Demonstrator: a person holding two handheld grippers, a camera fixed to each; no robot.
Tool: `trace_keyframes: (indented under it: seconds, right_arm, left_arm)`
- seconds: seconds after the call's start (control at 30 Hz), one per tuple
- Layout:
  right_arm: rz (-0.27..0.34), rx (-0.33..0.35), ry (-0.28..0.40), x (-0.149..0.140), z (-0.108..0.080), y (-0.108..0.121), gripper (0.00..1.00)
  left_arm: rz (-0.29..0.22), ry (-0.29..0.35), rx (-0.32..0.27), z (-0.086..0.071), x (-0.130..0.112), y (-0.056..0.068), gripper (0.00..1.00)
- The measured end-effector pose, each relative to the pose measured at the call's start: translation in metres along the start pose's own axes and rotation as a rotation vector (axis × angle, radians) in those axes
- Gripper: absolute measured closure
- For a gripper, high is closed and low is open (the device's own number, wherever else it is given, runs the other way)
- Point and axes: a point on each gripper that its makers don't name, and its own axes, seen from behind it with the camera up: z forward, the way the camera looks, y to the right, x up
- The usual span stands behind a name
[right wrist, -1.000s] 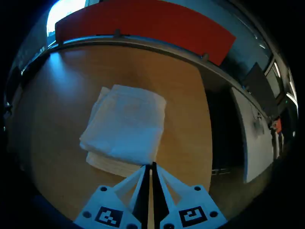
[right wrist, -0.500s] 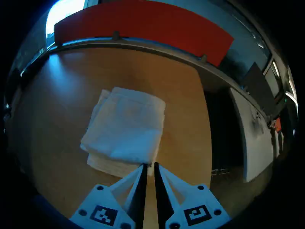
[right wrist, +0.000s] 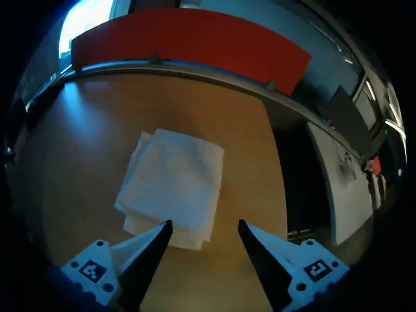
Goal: Fold towel
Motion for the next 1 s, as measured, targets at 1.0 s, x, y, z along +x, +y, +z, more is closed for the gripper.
trace_keyframes:
  seconds: [1.0]
  right_arm:
    - [0.232, -0.048, 0.234, 0.044, -0.029, -0.032, 0.00]
  left_arm:
    - [-0.068, 0.041, 0.030, -0.006, 0.005, -0.007, 0.04]
